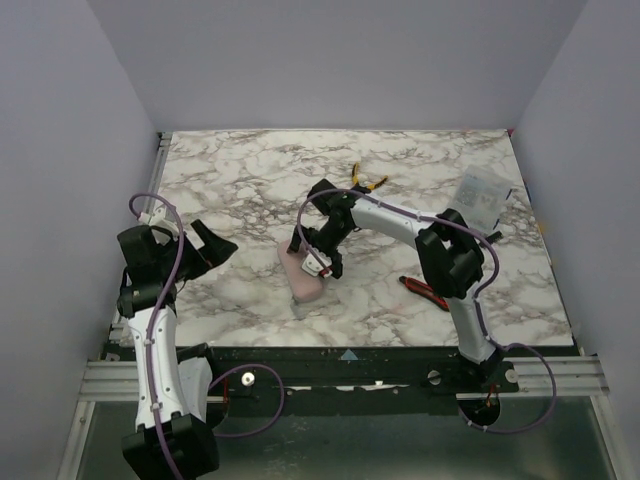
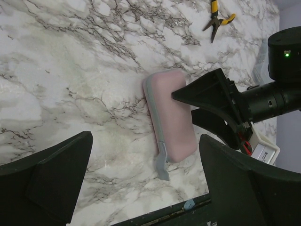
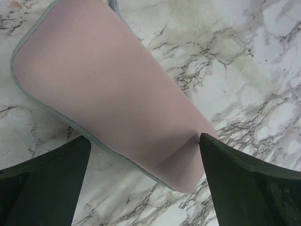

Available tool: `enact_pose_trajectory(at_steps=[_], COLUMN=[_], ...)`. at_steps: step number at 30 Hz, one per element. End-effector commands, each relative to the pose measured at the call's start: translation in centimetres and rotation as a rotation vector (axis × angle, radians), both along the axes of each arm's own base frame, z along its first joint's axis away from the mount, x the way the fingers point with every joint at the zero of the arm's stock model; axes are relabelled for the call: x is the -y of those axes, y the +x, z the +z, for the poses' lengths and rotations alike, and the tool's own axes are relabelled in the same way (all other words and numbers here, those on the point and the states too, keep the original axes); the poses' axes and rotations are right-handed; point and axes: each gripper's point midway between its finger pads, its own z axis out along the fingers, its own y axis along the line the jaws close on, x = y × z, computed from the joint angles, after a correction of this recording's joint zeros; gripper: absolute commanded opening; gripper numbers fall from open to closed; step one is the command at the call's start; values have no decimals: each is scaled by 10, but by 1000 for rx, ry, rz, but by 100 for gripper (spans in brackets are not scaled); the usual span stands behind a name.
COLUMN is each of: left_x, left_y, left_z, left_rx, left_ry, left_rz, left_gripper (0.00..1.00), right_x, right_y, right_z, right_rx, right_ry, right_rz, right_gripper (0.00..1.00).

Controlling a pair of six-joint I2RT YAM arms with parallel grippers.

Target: Open the umbrella

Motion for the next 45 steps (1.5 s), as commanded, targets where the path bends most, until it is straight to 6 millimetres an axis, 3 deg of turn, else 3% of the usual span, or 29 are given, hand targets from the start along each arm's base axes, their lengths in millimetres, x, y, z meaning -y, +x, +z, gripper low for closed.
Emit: enact_pose_trajectory(at_steps=[1, 7, 12, 20, 27, 29, 36, 42, 45], left_x=[9, 6, 10, 32, 64, 63, 56, 47, 40], left_y=[-7, -3, -3, 3, 11, 17, 29, 31, 33], left_z=[-6, -7, -11, -21, -16, -15, -14, -3, 2], left_rx=[1, 1, -22, 2, 143, 193, 209, 220, 234], left_ry=[-52, -54, -81, -133, 55, 106, 177, 204, 228], left_rz=[-15, 0, -20, -109, -314, -330, -338, -266, -225], left_gripper=[99, 99, 97, 91, 86, 86, 86, 95, 98], right_x=[-13, -5, 9, 87, 141, 140, 106, 93, 85], right_y=[-3, -15, 7, 35, 43, 48, 55, 56, 60], right_z=[1, -9, -19, -47, -40, -34, 4, 29, 32], right_rx=[182, 177, 217, 216, 140, 120, -123, -387, -524], right_ry=[101, 76, -27, -297, -352, -325, -274, -305, -305], right_rz=[199, 247, 66, -428, -645, -684, -857, -1174, -1361], right_gripper=[100, 100, 91, 84, 84, 87, 99, 100, 100])
